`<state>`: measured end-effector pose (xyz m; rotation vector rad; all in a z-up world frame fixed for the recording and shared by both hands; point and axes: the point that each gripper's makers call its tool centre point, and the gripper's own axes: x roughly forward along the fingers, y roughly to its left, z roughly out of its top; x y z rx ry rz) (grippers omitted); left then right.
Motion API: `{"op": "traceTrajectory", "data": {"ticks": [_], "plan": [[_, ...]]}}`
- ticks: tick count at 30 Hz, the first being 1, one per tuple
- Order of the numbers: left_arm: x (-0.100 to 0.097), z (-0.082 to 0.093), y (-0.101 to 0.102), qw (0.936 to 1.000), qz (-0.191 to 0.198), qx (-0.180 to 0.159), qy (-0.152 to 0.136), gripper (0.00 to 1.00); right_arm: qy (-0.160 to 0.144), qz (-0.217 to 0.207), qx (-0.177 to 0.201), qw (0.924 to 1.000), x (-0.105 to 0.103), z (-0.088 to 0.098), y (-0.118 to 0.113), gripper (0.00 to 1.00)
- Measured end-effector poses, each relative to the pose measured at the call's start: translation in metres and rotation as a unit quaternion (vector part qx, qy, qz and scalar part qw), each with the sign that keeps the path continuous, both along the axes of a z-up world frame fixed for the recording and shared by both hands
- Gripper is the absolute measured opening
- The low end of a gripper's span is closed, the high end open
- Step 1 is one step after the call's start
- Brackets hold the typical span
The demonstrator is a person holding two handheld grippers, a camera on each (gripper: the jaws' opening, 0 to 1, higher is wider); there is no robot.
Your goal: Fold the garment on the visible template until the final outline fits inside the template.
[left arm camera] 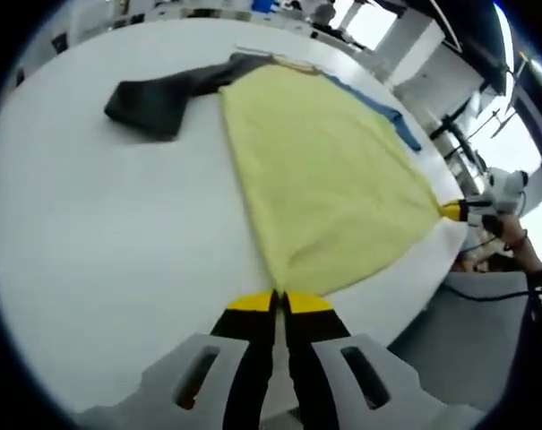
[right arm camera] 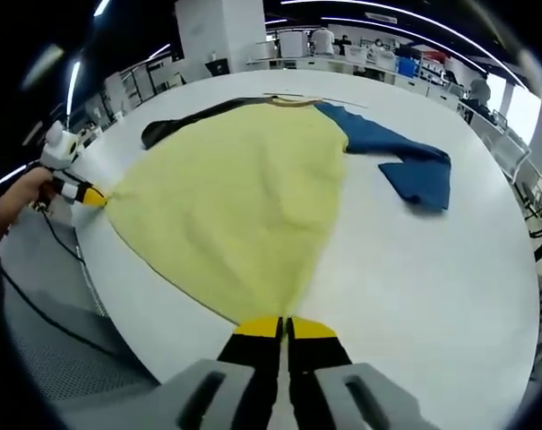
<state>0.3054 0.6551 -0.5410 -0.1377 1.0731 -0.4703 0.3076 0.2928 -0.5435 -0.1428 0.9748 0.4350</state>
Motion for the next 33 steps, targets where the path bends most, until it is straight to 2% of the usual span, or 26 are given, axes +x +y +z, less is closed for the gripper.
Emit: {"op": "traceTrajectory", "data": {"ticks": [6, 12, 15, 17, 19, 22, 25, 28, 30, 33], "plan": [[-0.001, 0.000, -0.003, 0.9996, -0.017, 0.020, -0.008, 0.01, 0.002, 0.000, -0.001, 1.0000, 0.000, -0.001, 0.000, 0.00], [-0.002, 0.001, 0.001, 0.9997, -0.009, 0.018, -0.010, 0.04, 0.004, 0.002, 0.006, 1.0000, 0.000, 0.000, 0.002, 0.00], [-0.001, 0.006, 0.004, 0.9986, -0.024, 0.042, -0.020, 0.13, 0.005, 0.006, 0.013, 0.9999, -0.002, -0.001, 0.004, 0.09], [0.001, 0.008, 0.009, 0.9979, -0.024, 0.055, -0.026, 0.22, -0.012, 0.002, 0.034, 0.9994, 0.001, 0.006, 0.007, 0.13], [0.004, 0.013, 0.008, 0.9980, -0.022, 0.048, -0.034, 0.26, -0.019, -0.005, 0.044, 0.9988, 0.004, 0.011, 0.006, 0.16], [0.015, 0.024, 0.007, 0.9972, -0.015, 0.037, -0.063, 0.32, -0.029, -0.001, 0.036, 0.9989, 0.007, 0.015, 0.005, 0.22], [0.018, 0.034, 0.004, 0.9961, -0.016, 0.036, -0.079, 0.37, -0.034, -0.002, 0.038, 0.9987, 0.010, 0.019, 0.005, 0.27], [0.021, 0.036, 0.003, 0.9959, -0.016, 0.032, -0.083, 0.48, -0.037, 0.000, 0.041, 0.9985, 0.012, 0.027, 0.007, 0.33], [0.023, 0.037, 0.003, 0.9947, -0.022, 0.039, -0.093, 0.51, -0.042, 0.004, 0.048, 0.9979, 0.015, 0.031, 0.009, 0.37], [0.023, 0.035, 0.004, 0.9950, -0.018, 0.036, -0.091, 0.60, -0.052, 0.006, 0.058, 0.9969, 0.020, 0.038, 0.012, 0.44]]}}
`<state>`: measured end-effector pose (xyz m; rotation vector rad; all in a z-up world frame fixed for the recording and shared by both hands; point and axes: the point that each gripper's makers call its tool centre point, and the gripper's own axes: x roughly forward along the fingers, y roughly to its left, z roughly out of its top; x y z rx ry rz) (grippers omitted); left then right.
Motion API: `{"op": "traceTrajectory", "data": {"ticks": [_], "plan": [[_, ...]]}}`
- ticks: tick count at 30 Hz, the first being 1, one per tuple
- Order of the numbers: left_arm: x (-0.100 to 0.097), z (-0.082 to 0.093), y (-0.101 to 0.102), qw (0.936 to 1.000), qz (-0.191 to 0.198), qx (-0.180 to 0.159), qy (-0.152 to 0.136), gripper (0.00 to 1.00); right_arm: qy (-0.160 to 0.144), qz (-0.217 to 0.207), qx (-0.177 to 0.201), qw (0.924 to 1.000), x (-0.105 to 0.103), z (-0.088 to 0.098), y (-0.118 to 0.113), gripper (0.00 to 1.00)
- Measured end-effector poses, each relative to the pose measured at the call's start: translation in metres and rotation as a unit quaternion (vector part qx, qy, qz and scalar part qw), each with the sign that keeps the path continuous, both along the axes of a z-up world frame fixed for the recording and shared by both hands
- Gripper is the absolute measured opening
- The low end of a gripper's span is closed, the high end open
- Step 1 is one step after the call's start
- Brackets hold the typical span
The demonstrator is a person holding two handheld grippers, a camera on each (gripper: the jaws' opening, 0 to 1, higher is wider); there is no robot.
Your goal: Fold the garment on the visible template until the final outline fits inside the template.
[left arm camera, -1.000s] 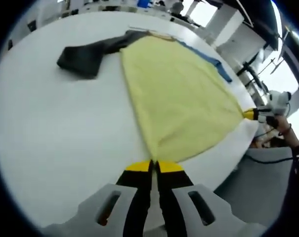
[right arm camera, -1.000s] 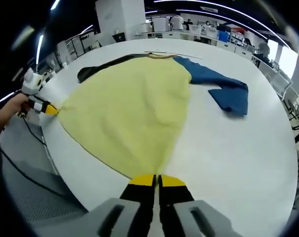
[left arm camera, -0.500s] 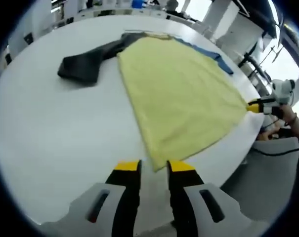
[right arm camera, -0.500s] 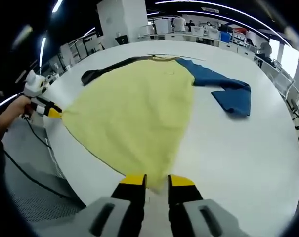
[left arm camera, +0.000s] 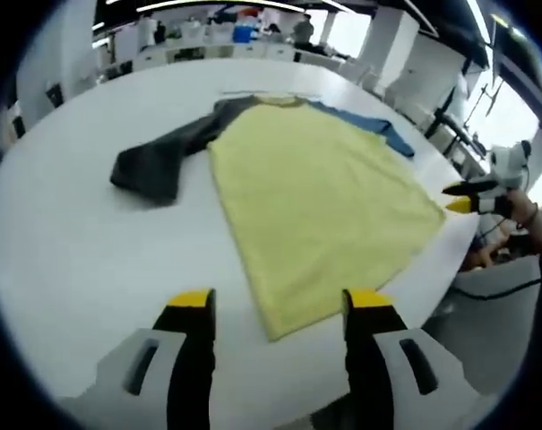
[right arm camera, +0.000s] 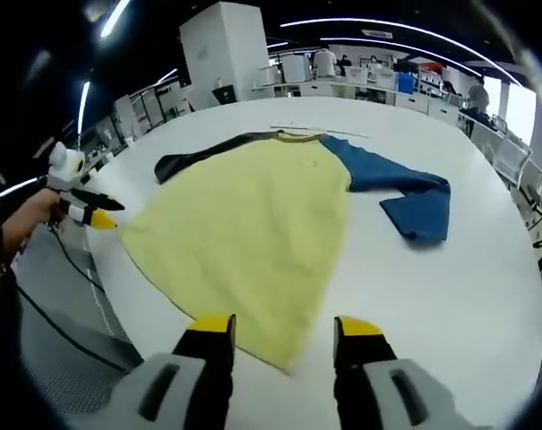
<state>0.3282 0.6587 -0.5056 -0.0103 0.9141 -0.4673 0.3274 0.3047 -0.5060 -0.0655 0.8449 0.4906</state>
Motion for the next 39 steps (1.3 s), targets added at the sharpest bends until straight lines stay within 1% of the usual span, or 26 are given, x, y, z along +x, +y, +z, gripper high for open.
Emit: {"op": "traceTrajectory", "data": {"ticks": [1, 2, 3, 5, 8, 9, 10, 12, 14, 15, 17, 18, 20, 21, 22, 24, 26, 28, 29, 30, 32, 33, 35, 36, 38, 39], "plan": [[0.001, 0.002, -0.001, 1.0000, 0.004, -0.008, -0.004, 0.63, -0.006, 0.004, -0.004, 1.0000, -0.001, 0.006, 0.003, 0.46], [0.001, 0.003, -0.002, 0.9999, 0.007, -0.012, -0.007, 0.65, -0.011, 0.006, -0.008, 0.9999, 0.001, 0.008, 0.002, 0.47], [0.001, 0.004, -0.002, 0.9998, 0.007, -0.014, -0.010, 0.67, -0.017, 0.007, -0.013, 0.9997, 0.008, 0.009, -0.003, 0.49], [0.002, 0.004, -0.002, 0.9996, 0.010, -0.021, -0.015, 0.74, -0.022, 0.009, -0.016, 0.9996, 0.009, 0.011, -0.003, 0.52], [0.002, 0.009, -0.005, 0.9993, 0.018, -0.027, -0.020, 0.83, -0.029, 0.012, -0.027, 0.9991, 0.020, 0.012, -0.011, 0.54], [0.003, 0.011, -0.004, 0.9990, 0.021, -0.030, -0.024, 0.86, -0.034, 0.009, -0.034, 0.9988, 0.021, 0.014, -0.013, 0.54], [0.006, 0.015, -0.006, 0.9986, 0.020, -0.033, -0.037, 0.89, -0.039, 0.009, -0.042, 0.9983, 0.026, 0.016, -0.017, 0.55], [0.004, 0.019, -0.008, 0.9983, 0.018, -0.035, -0.042, 0.92, -0.046, 0.011, -0.052, 0.9975, 0.033, 0.017, -0.023, 0.57], [0.002, 0.025, -0.012, 0.9981, 0.016, -0.035, -0.049, 0.95, -0.052, 0.010, -0.056, 0.9970, 0.045, 0.021, -0.032, 0.59], [0.003, 0.027, -0.014, 0.9978, 0.010, -0.034, -0.056, 0.96, -0.051, 0.010, -0.056, 0.9971, 0.051, 0.021, -0.037, 0.59], [0.004, 0.030, -0.015, 0.9975, 0.007, -0.035, -0.060, 0.99, -0.046, 0.007, -0.049, 0.9977, 0.058, 0.022, -0.040, 0.60], [0.004, 0.035, -0.019, 0.9968, 0.004, -0.039, -0.069, 0.99, -0.047, 0.008, -0.052, 0.9975, 0.060, 0.023, -0.041, 0.61], [0.008, 0.044, -0.023, 0.9945, 0.005, -0.052, -0.091, 0.99, -0.052, 0.018, -0.070, 0.9961, 0.067, 0.024, -0.045, 0.63], [0.009, 0.047, -0.024, 0.9935, 0.004, -0.053, -0.100, 0.99, -0.053, 0.022, -0.079, 0.9952, 0.065, 0.027, -0.044, 0.64], [0.008, 0.048, -0.025, 0.9939, 0.003, -0.051, -0.098, 0.99, -0.054, 0.024, -0.081, 0.9949, 0.067, 0.027, -0.045, 0.65], [0.009, 0.051, -0.025, 0.9930, -0.002, -0.044, -0.109, 0.99, -0.056, 0.026, -0.083, 0.9947, 0.072, 0.029, -0.047, 0.65], [0.009, 0.052, -0.025, 0.9929, -0.004, -0.039, -0.112, 0.99, -0.058, 0.025, -0.083, 0.9945, 0.081, 0.029, -0.052, 0.65], [0.009, 0.054, -0.028, 0.9926, -0.007, -0.038, -0.115, 0.99, -0.076, 0.025, -0.082, 0.9934, 0.095, 0.030, -0.057, 0.65], [0.008, 0.055, -0.029, 0.9925, -0.009, -0.037, -0.116, 0.99, -0.071, 0.026, -0.083, 0.9937, 0.102, 0.027, -0.062, 0.66], [0.007, 0.055, -0.029, 0.9930, -0.010, -0.035, -0.112, 0.99, -0.074, 0.027, -0.081, 0.9936, 0.108, 0.027, -0.064, 0.66], [0.006, 0.054, -0.028, 0.9934, -0.013, -0.025, -0.111, 0.99, -0.071, 0.024, -0.079, 0.9940, 0.111, 0.027, -0.066, 0.67], [0.005, 0.053, -0.029, 0.9935, -0.015, -0.019, -0.111, 0.99, -0.069, 0.025, -0.083, 0.9938, 0.121, 0.024, -0.072, 0.67], [0.004, 0.053, -0.031, 0.9935, -0.019, -0.016, -0.111, 0.99, -0.059, 0.040, -0.120, 0.9902, 0.124, 0.018, -0.081, 0.67], [0.004, 0.052, -0.029, 0.9939, -0.015, -0.016, -0.108, 0.99, -0.055, 0.044, -0.129, 0.9891, 0.125, 0.015, -0.083, 0.67], [0.005, 0.050, -0.027, 0.9944, -0.005, -0.019, -0.104, 0.99, -0.052, 0.043, -0.131, 0.9891, 0.131, 0.014, -0.083, 0.67], [0.004, 0.049, -0.026, 0.9946, -0.003, -0.017, -0.102, 0.99, -0.052, 0.043, -0.133, 0.9887, 0.137, 0.008, -0.087, 0.66]]}}
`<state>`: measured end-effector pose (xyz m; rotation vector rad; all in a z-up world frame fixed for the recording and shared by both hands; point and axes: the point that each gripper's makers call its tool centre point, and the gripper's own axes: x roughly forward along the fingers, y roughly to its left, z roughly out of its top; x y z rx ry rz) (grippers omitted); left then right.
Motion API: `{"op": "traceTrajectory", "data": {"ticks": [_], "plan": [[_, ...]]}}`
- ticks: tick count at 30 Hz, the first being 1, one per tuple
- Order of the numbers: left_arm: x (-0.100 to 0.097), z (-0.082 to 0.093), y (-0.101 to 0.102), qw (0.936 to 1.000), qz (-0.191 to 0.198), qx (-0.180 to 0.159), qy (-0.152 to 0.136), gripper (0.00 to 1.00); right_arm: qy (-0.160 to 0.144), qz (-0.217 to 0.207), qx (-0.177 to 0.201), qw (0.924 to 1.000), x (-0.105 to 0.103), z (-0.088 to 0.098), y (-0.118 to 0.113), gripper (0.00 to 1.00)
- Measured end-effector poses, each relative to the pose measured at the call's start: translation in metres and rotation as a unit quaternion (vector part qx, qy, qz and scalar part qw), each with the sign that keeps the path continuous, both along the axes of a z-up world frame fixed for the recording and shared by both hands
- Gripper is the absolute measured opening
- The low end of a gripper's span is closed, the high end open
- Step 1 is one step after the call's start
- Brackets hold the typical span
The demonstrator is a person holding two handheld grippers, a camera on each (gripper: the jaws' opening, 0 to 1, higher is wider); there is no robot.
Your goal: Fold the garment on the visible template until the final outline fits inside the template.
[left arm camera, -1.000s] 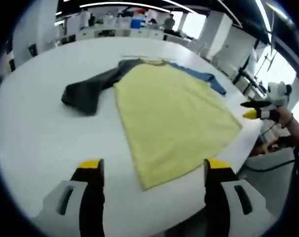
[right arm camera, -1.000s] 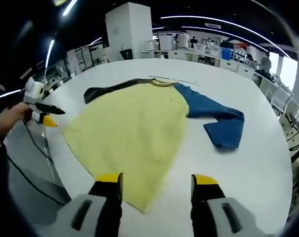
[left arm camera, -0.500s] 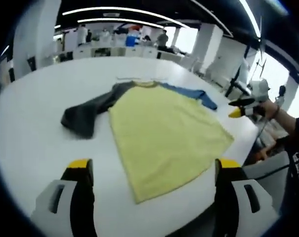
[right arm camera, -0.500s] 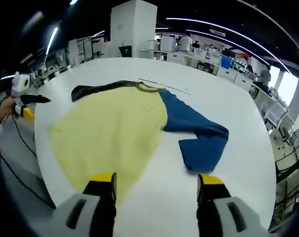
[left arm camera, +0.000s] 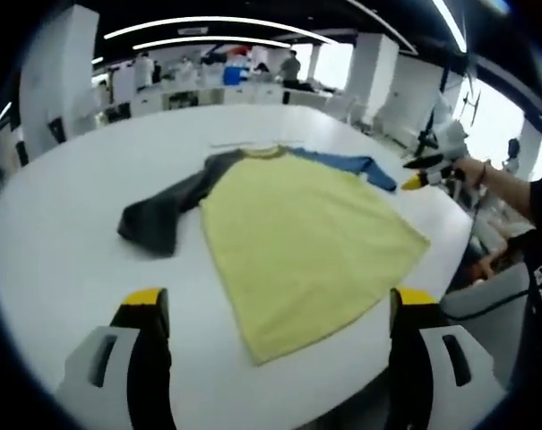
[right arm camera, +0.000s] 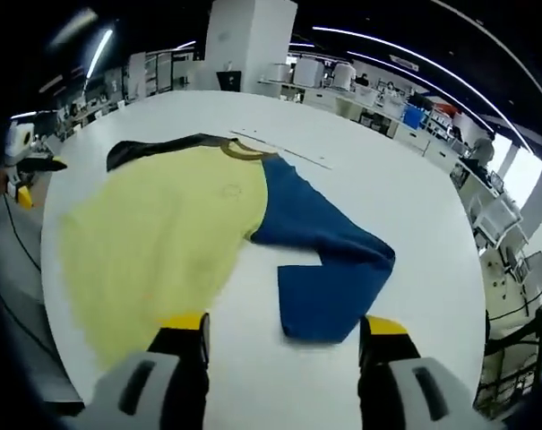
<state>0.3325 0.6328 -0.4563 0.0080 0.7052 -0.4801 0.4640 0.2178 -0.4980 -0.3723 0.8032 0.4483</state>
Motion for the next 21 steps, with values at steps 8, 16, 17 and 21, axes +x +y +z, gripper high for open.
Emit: {"op": "traceTrajectory", "data": {"ticks": [8, 16, 17, 21], "plan": [[0.002, -0.004, 0.001, 1.0000, 0.008, 0.000, 0.006, 0.99, 0.003, 0.006, -0.003, 1.0000, 0.023, -0.011, -0.009, 0.57], [0.005, -0.003, -0.002, 1.0000, 0.002, -0.004, 0.006, 0.97, 0.001, 0.023, -0.002, 0.9997, 0.035, -0.022, -0.003, 0.48], [0.005, -0.004, -0.002, 1.0000, 0.002, -0.004, 0.006, 0.97, 0.003, 0.025, -0.003, 0.9997, 0.036, -0.024, -0.003, 0.47], [0.004, -0.008, 0.000, 0.9999, 0.005, -0.005, 0.012, 0.95, 0.017, 0.032, -0.002, 0.9993, 0.031, -0.030, 0.002, 0.36]]}}
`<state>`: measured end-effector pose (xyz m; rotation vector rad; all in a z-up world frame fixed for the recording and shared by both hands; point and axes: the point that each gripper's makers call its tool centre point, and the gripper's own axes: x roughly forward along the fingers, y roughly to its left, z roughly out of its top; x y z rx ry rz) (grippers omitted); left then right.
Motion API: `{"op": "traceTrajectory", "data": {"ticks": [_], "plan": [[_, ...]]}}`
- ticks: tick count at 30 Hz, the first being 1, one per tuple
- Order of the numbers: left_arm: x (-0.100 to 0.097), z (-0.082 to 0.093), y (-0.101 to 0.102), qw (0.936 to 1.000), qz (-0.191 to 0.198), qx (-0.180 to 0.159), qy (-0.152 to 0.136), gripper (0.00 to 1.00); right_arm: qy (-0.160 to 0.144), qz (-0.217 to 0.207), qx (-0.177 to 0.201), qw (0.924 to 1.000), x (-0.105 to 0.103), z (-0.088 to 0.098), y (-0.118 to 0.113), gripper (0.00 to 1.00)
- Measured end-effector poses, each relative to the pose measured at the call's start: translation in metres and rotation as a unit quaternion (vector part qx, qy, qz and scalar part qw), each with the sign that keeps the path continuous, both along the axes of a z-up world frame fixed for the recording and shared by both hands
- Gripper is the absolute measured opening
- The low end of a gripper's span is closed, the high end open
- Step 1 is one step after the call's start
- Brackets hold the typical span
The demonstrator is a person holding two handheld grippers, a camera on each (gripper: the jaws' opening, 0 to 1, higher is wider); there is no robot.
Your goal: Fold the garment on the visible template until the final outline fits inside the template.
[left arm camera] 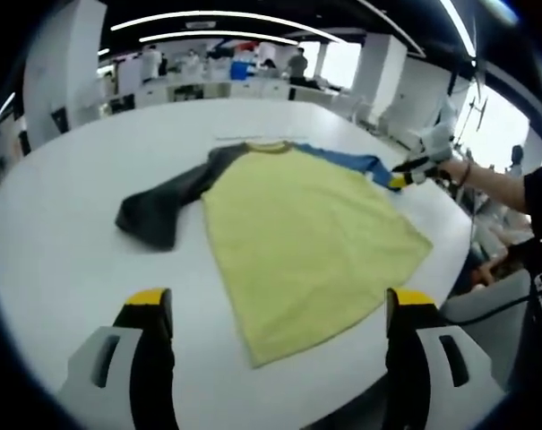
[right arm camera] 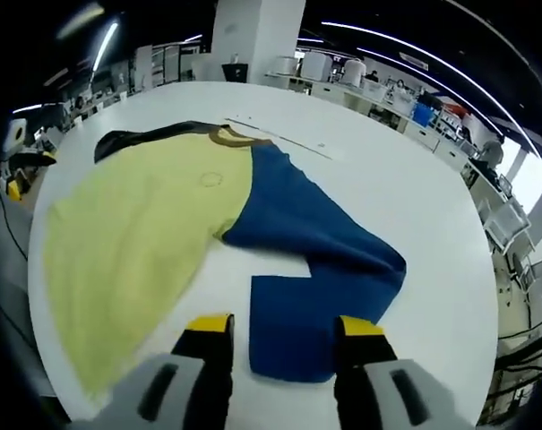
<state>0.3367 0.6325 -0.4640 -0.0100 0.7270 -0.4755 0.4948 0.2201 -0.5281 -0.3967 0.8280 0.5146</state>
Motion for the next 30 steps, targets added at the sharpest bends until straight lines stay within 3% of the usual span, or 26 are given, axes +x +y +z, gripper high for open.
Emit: {"op": "traceTrajectory", "data": {"ticks": [3, 14, 17, 20, 25, 30], "plan": [[-0.002, 0.000, 0.000, 1.0000, 0.001, -0.005, 0.002, 0.95, 0.008, 0.006, -0.002, 0.9999, 0.000, -0.001, 0.001, 0.26], [-0.001, 0.003, 0.000, 0.9999, -0.007, -0.008, -0.010, 0.95, 0.049, 0.003, 0.017, 0.9986, -0.014, -0.012, 0.004, 0.19], [-0.001, 0.005, -0.002, 0.9998, -0.006, -0.013, -0.011, 0.94, 0.049, -0.002, 0.028, 0.9984, -0.014, -0.012, 0.005, 0.15], [-0.004, 0.006, -0.010, 0.9991, -0.008, -0.042, -0.005, 0.91, 0.050, -0.007, 0.029, 0.9983, -0.014, -0.012, 0.004, 0.12], [-0.005, 0.005, -0.011, 0.9994, -0.012, -0.031, -0.009, 0.91, 0.046, -0.010, 0.020, 0.9987, -0.011, -0.013, 0.001, 0.03], [-0.005, 0.005, -0.011, 0.9993, -0.011, -0.035, -0.010, 0.90, 0.039, -0.010, 0.000, 0.9992, -0.007, -0.014, -0.002, 0.00]]}}
